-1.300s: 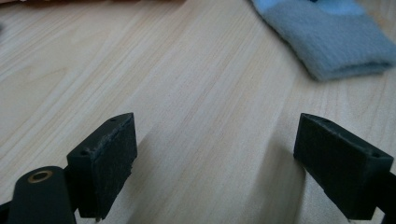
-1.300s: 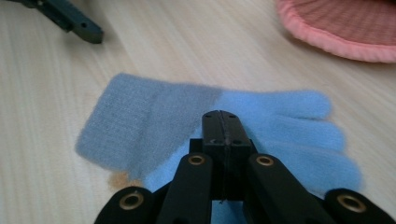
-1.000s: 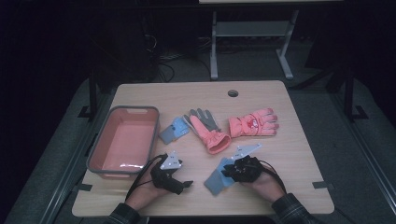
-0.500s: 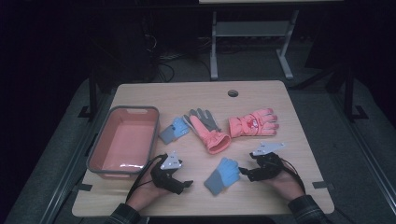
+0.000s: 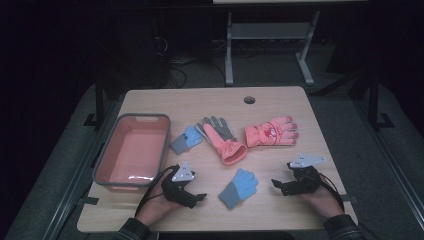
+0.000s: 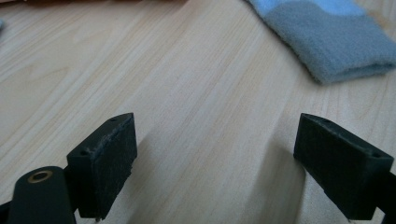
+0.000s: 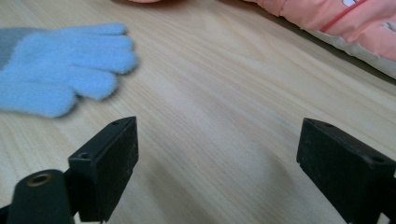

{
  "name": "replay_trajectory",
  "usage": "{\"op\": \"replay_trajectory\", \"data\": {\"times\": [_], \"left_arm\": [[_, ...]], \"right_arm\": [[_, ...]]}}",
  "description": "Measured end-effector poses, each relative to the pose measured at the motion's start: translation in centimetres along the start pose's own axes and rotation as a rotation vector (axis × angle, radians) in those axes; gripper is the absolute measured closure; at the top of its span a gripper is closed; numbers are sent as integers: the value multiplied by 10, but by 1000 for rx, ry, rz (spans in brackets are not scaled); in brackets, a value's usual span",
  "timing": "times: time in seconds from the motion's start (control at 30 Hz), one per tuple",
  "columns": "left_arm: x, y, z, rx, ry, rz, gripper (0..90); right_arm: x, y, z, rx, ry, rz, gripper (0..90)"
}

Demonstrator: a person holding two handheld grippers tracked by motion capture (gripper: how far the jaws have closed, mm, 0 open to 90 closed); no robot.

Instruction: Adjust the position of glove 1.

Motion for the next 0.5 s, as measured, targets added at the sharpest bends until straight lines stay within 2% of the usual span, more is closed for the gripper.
{"op": "replay_trajectory", "data": {"times": [0.2,0.3,0.33,0.4,0.5], "left_arm": [[2,0,-1,13,-32,-3,142],[4,-1,0,25,-45,9,203],[5,-2,1,28,-50,14,255],[7,-2,1,34,-71,14,283],[13,-2,1,49,-103,34,399]], "right_arm": [[-2,4,0,-18,8,29,106],[-3,6,-1,-28,-2,34,106],[-4,7,-1,-29,6,40,102],[-4,7,-1,-28,9,39,102],[-5,7,-2,-23,8,34,90]]}}
Point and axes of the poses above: each handheld gripper's, and its own axes: y roughly forward along the jaws, x roughly out of its top, z roughly to its left, the point moved 2 cm from there along y, roughly forward along the jaws, and after that the axes turned 14 degrees about z, right-handed, at the moved point
